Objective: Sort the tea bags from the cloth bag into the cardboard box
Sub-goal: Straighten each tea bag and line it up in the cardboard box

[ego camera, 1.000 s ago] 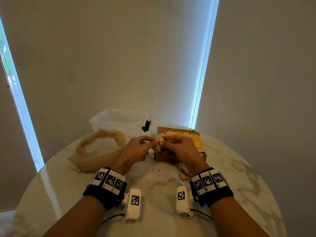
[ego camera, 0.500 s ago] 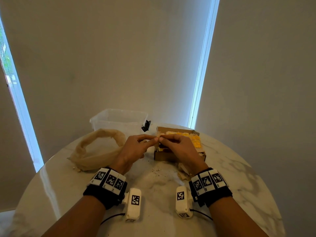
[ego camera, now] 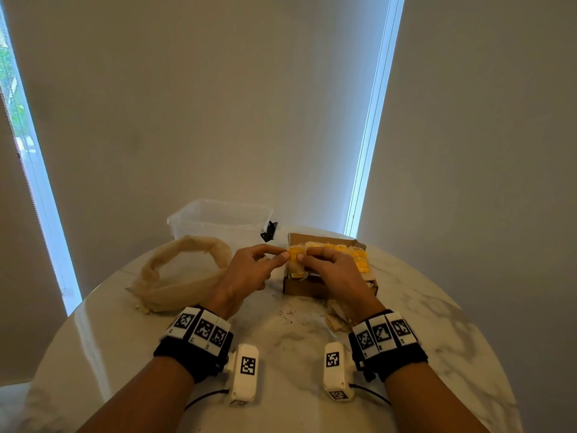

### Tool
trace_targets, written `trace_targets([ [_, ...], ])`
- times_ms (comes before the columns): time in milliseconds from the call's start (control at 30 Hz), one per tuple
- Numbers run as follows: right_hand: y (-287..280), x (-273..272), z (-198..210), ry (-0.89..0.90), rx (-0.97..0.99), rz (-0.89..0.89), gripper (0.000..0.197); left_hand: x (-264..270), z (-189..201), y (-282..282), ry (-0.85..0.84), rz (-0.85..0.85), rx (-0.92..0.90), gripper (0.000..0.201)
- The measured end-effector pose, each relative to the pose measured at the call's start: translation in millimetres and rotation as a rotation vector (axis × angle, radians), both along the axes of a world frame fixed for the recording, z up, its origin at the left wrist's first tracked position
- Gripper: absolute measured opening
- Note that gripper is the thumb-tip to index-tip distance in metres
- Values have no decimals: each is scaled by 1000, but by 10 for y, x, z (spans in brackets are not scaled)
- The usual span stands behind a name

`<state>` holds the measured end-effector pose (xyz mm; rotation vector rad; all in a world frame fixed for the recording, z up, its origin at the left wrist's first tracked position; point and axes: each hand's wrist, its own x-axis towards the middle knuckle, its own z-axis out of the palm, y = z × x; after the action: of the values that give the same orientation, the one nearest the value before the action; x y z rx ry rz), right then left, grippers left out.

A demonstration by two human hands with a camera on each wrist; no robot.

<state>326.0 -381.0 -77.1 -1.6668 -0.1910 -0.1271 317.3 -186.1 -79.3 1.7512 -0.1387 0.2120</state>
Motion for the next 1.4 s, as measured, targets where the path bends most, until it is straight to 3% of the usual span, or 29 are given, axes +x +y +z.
trace_targets([
  [167, -6, 19, -12, -38, 39, -18, 17, -21, 38, -39, 8, -31, 24, 14],
  [300, -26, 25, -23, -33, 76, -7, 33, -18, 19, -43, 40, -67, 28, 21],
  [500, -10, -7, -19, -71, 18, 44, 15, -28, 21, -18, 26, -45, 48, 16],
  [700, -11, -11, -13, -117, 15, 26, 20, -49, 21, 1, 31, -60, 60, 23],
  [800, -67, 21, 15, -128, 16, -8, 21, -33, 28, 3, 14, -35, 12, 14],
  [967, -498, 129, 279, -142, 31, -102, 26, 2, 22, 9, 55, -18, -81, 17],
  [1233, -1148, 456, 272, -82, -462, -164, 28, 19, 9, 15, 77, -24, -90, 14],
  [1400, -1106, 469, 246, -8, -597, -97, 28, 42, -7, 7, 81, -22, -93, 14],
])
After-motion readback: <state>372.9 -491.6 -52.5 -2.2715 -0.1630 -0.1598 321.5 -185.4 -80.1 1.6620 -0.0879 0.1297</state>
